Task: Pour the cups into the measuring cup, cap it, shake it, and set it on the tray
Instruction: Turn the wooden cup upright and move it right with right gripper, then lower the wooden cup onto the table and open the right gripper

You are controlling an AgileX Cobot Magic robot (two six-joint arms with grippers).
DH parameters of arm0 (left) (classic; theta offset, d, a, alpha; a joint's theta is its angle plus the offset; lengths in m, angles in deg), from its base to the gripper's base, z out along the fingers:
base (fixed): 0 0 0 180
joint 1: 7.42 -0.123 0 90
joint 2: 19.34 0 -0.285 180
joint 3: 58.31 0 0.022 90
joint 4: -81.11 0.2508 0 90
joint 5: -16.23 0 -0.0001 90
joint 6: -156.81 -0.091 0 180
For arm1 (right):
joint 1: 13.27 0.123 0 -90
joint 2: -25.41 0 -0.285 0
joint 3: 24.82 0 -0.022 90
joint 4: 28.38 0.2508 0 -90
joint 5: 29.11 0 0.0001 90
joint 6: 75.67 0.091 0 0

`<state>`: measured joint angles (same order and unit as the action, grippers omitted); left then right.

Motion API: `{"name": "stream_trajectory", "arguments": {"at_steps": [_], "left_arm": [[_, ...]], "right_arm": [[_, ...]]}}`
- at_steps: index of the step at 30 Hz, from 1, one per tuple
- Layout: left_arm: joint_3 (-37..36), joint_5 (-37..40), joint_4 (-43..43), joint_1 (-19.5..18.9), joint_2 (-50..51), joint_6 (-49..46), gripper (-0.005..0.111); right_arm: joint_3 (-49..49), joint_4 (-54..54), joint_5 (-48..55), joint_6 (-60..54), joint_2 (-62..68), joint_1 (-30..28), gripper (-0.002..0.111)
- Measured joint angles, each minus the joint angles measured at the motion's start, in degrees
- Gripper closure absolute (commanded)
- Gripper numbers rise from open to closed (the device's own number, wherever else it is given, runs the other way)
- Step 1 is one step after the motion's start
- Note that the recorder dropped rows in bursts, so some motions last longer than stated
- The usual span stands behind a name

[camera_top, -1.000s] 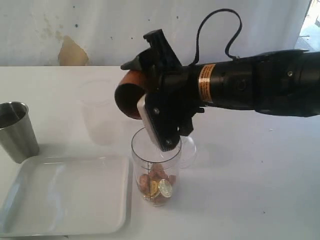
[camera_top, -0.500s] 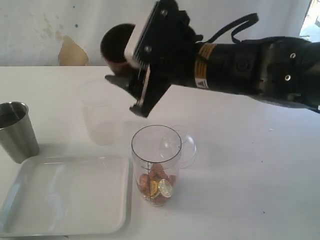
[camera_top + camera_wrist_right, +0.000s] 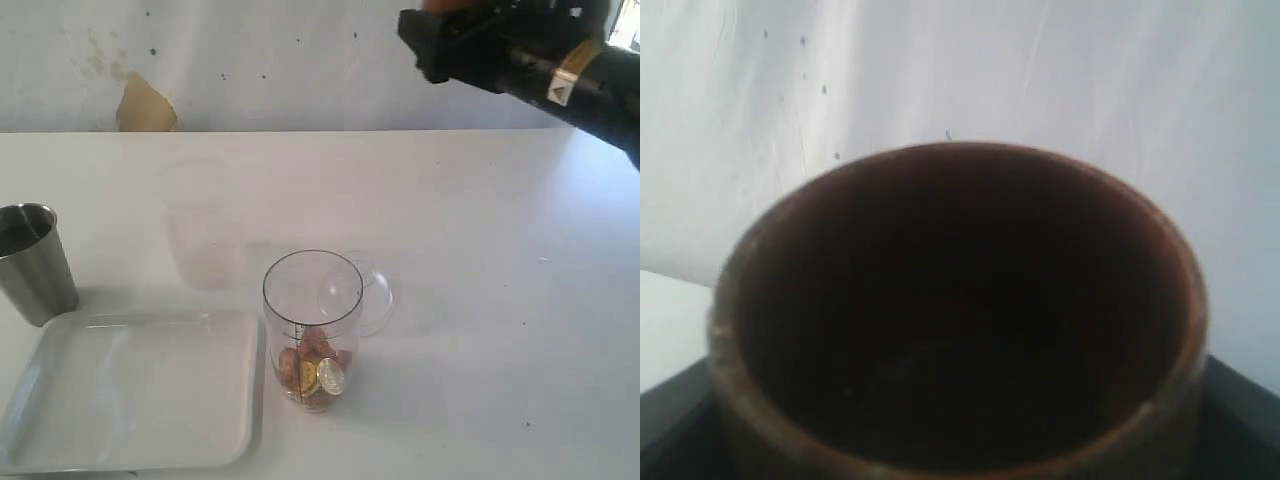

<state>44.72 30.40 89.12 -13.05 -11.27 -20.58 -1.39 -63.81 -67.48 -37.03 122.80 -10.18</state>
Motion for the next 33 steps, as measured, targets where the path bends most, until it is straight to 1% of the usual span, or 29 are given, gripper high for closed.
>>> {"name": "stream_trajectory", "arguments": {"at_steps": [3,7,11,13,18,21,25,30,33], "left_arm": [[0.0,0.0,0.0,0.0,0.0,0.0,0.106],[0.0,0.0,0.0,0.0,0.0,0.0,0.106],[0.0,0.0,0.0,0.0,0.0,0.0,0.106],[0.0,0.0,0.0,0.0,0.0,0.0,0.106],[0.0,0.0,0.0,0.0,0.0,0.0,0.106],[0.0,0.0,0.0,0.0,0.0,0.0,0.106],[0.0,0.0,0.0,0.0,0.0,0.0,0.106],[0.0,0.0,0.0,0.0,0.0,0.0,0.106],[0.0,0.0,0.0,0.0,0.0,0.0,0.106]], "right_arm": [[0.62,-7.38,-5.87,4.81,3.92,-5.09,0.108],[0.87,-14.01,-6.98,6.08,11.59,-8.01,0.108],[0.87,-15.11,-8.4,1.53,18.43,-8.44,0.108],[0.74,-15.49,-11.02,-0.52,22.24,-8.53,0.108],[-1.41,-16.02,-17.36,-1.8,30.61,-8.53,0.108],[-2.31,-16.02,-18.17,-3.35,33.49,-8.55,0.108],[-2.44,-16.6,-18.34,-9.66,35.31,-8.55,0.108],[-2.67,-17.21,-18.49,-13.31,35.43,-7.62,0.108],[-2.67,-17.21,-16.92,-15.77,35.43,-6.41,0.108]]}}
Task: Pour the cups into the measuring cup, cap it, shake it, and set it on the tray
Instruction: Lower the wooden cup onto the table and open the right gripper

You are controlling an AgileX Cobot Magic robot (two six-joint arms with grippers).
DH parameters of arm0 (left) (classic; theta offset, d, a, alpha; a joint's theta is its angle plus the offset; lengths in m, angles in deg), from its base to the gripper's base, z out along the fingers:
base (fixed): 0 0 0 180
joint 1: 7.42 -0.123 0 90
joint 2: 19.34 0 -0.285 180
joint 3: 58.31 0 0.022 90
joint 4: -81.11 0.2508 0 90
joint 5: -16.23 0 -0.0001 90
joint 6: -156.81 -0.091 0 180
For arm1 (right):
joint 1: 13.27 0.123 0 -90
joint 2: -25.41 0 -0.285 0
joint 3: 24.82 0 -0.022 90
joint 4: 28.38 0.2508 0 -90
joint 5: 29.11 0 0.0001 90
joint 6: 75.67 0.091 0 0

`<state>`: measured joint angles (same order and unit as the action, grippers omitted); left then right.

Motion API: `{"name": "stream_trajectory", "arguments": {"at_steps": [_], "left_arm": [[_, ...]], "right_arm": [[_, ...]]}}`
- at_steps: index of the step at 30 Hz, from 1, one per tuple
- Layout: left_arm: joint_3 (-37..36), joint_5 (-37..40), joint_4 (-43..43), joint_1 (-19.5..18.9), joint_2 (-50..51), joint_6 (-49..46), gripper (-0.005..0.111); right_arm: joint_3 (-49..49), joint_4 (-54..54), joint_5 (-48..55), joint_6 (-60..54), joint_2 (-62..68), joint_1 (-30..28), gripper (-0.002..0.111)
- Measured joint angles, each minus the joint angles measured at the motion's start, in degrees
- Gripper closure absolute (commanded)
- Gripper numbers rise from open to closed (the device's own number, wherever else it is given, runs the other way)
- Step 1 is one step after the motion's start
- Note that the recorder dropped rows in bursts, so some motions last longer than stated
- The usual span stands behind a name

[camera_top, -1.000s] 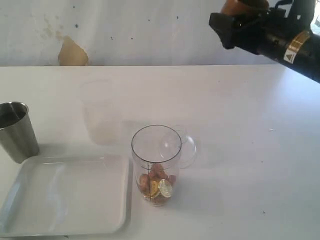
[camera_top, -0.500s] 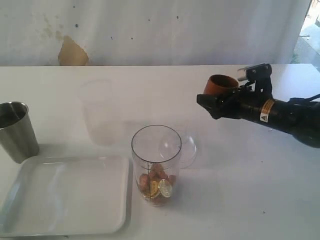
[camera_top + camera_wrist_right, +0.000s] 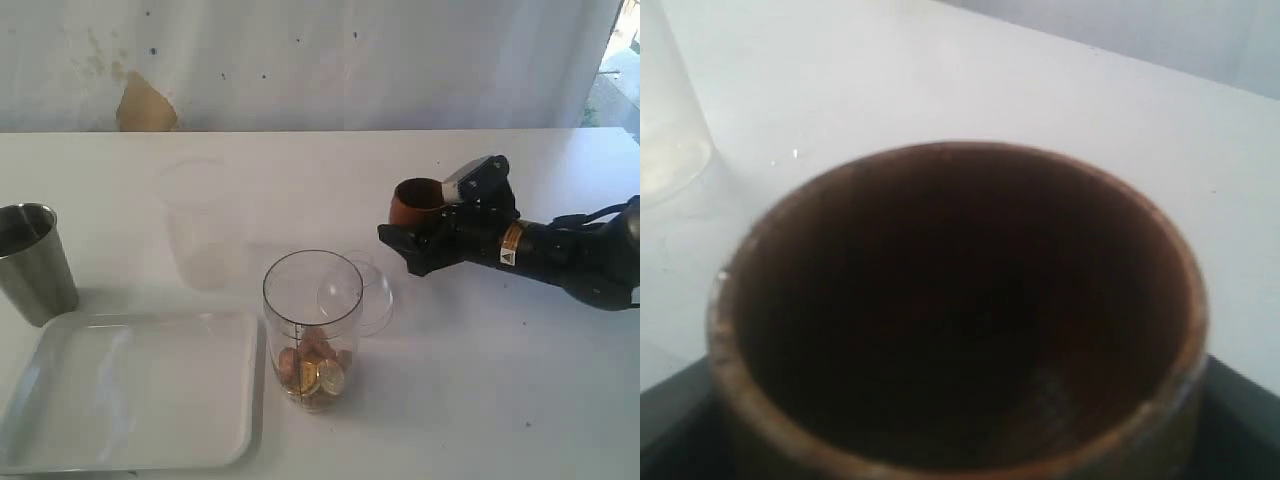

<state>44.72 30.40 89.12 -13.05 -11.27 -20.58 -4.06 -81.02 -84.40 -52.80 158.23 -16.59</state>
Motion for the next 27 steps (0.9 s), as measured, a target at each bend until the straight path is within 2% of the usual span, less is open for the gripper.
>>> {"name": "stream_trajectory", "arguments": {"at_steps": [6,8,10,16,18,21,27], "left_arm": [[0.0,0.0,0.0,0.0,0.0,0.0,0.106],[0.0,0.0,0.0,0.0,0.0,0.0,0.106],[0.0,0.0,0.0,0.0,0.0,0.0,0.106],[0.0,0.0,0.0,0.0,0.0,0.0,0.106],[0.0,0.0,0.0,0.0,0.0,0.0,0.106],[0.0,0.0,0.0,0.0,0.0,0.0,0.106],[0.0,0.0,0.0,0.0,0.0,0.0,0.106]], "right_arm": [[0.0,0.53,2.84,-1.46,0.35,1.24,0.107],[0.0,1.04,3.13,-1.46,0.75,1.24,0.102],[0.0,1.15,3.13,-1.46,1.27,1.24,0.092],[-0.21,1.27,3.01,-1.56,1.87,1.24,0.042],[-0.69,1.27,3.01,-1.56,1.98,1.24,0.03],[-1.42,3.08,3.25,-1.56,1.98,1.36,0.024],[-1.64,4.09,4.48,-1.56,1.98,1.59,0.024]]}}
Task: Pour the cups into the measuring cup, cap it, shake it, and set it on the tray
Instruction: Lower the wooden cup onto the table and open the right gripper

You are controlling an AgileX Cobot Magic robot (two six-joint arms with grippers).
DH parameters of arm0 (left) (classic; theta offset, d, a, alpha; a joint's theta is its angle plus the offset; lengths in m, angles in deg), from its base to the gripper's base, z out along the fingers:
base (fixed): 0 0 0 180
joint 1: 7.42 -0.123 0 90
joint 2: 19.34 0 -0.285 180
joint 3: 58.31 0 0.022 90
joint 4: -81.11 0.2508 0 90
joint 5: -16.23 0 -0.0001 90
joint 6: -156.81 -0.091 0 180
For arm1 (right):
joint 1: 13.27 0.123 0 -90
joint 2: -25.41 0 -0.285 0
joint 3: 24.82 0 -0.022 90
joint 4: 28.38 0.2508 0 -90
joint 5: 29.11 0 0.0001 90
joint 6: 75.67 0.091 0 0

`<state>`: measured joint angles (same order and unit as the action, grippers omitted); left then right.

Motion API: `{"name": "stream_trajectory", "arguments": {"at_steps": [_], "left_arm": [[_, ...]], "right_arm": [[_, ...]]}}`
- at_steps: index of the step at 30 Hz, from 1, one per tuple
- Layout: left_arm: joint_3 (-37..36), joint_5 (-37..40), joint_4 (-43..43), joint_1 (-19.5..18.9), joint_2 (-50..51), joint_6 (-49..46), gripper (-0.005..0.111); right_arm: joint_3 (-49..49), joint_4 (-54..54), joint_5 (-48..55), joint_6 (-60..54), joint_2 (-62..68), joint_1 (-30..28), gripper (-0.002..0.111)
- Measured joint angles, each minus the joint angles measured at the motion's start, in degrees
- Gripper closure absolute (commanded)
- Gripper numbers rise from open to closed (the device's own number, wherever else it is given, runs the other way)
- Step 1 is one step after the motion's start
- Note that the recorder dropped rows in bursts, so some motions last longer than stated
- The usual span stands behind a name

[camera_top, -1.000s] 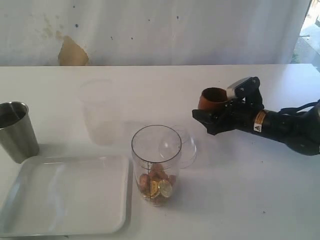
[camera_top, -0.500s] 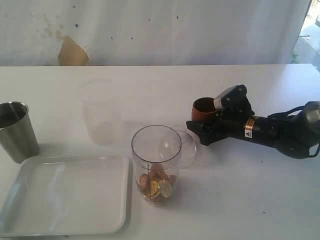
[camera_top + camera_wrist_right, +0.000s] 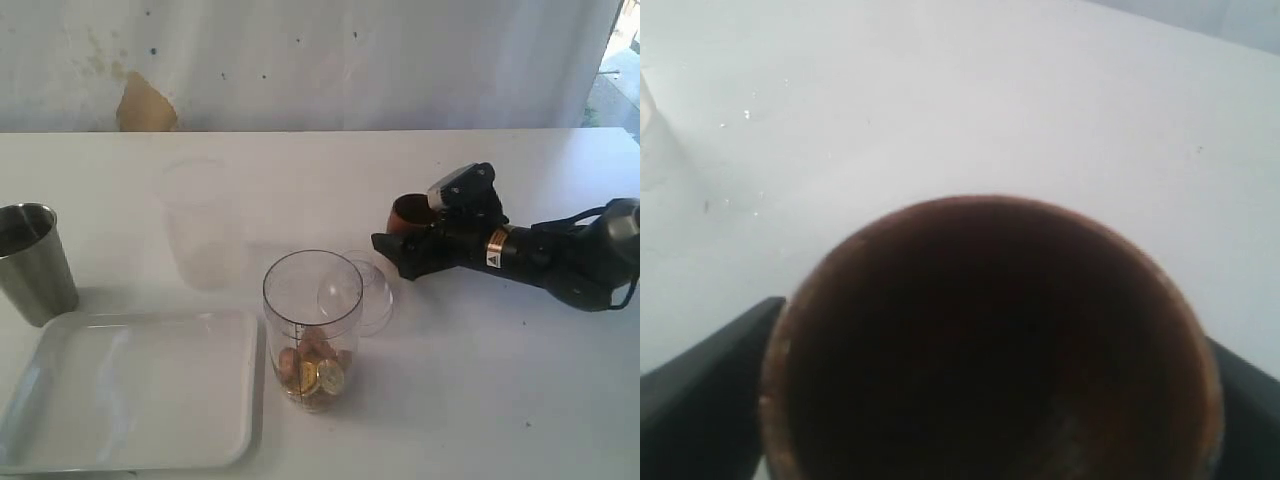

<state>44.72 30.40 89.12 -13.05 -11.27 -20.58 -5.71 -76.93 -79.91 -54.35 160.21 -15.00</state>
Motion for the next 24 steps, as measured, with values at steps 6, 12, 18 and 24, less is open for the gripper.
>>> {"name": "stream_trajectory", "arguments": {"at_steps": [6,12,18,24], "left_arm": [[0.0,0.0,0.0,0.0,0.0,0.0,0.106],[0.0,0.0,0.0,0.0,0.0,0.0,0.106],[0.0,0.0,0.0,0.0,0.0,0.0,0.106],[0.0,0.0,0.0,0.0,0.0,0.0,0.106]], "right_arm": [[0.0,0.0,-0.52,0.0,0.0,0.0,0.024],[0.0,0.0,-3.05,0.24,-0.37,0.0,0.024],[0.0,0.0,-3.05,2.38,-4.57,0.0,0.024],[0.0,0.0,-2.71,6.7,-10.1,0.0,0.024]]}}
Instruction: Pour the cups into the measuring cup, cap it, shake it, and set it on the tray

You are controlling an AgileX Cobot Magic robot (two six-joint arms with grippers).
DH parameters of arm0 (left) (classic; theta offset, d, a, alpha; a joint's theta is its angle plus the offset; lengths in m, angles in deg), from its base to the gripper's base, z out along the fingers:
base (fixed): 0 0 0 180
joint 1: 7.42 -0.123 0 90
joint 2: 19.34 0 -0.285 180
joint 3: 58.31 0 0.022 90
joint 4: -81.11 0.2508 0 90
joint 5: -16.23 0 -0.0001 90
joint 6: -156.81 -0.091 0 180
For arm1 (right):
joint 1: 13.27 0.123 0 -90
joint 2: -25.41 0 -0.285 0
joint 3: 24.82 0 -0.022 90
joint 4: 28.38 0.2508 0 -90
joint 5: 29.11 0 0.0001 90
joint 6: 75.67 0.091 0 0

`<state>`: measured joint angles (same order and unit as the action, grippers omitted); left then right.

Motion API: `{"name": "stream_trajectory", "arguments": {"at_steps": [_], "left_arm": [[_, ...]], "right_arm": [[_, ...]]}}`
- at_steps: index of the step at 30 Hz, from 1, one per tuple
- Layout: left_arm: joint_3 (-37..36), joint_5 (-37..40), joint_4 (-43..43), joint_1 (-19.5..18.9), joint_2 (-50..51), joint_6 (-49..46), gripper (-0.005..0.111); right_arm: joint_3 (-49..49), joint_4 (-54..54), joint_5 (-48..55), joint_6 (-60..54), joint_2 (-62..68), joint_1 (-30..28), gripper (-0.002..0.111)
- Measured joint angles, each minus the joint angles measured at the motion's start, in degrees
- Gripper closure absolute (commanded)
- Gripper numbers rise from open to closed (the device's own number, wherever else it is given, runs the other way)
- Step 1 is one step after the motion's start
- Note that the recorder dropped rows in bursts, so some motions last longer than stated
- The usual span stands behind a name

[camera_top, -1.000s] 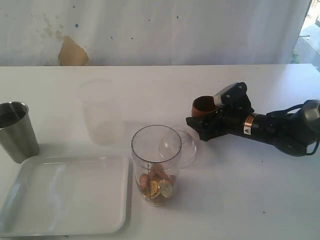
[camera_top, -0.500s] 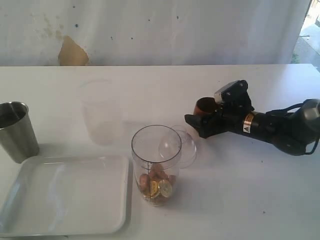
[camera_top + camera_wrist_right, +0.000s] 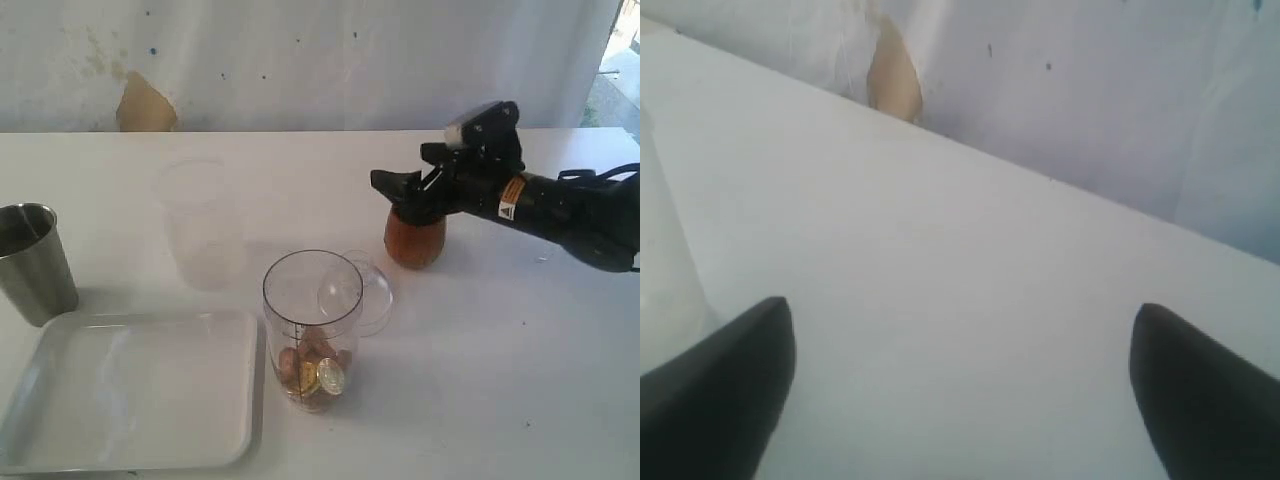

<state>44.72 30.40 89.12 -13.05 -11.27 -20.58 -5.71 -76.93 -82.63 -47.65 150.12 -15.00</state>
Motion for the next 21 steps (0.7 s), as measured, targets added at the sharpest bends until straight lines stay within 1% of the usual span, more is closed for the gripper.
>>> {"name": "stream_trajectory", "arguments": {"at_steps": [2,6,9,12,15,16,18,21], "left_arm": [[0.0,0.0,0.0,0.0,0.0,0.0,0.106],[0.0,0.0,0.0,0.0,0.0,0.0,0.106],[0.0,0.0,0.0,0.0,0.0,0.0,0.106],[0.0,0.0,0.0,0.0,0.0,0.0,0.106],[0.0,0.0,0.0,0.0,0.0,0.0,0.106],[0.0,0.0,0.0,0.0,0.0,0.0,0.106],[0.0,0.0,0.0,0.0,0.0,0.0,0.106],[0.0,0.0,0.0,0.0,0.0,0.0,0.106]], "right_arm": [[0.0,-0.4,1.01,1.91,-2.46,0.0,0.024],[0.0,-2.6,6.35,7.6,-8.52,0.0,0.024],[0.0,-5.08,9.84,14.08,-13.64,0.0,0.024],[0.0,-10.26,12.11,23.05,-19.33,0.0,0.024],[0.0,-18.19,13.9,34.14,-24.8,0.0,0.025],[0.0,-20.73,14.14,37.87,-26.41,0.0,0.027],[0.0,-24.79,14.44,43.66,-29.09,0.0,0.036],[0.0,-29.62,15.09,49.18,-33.29,0.0,0.06]]}}
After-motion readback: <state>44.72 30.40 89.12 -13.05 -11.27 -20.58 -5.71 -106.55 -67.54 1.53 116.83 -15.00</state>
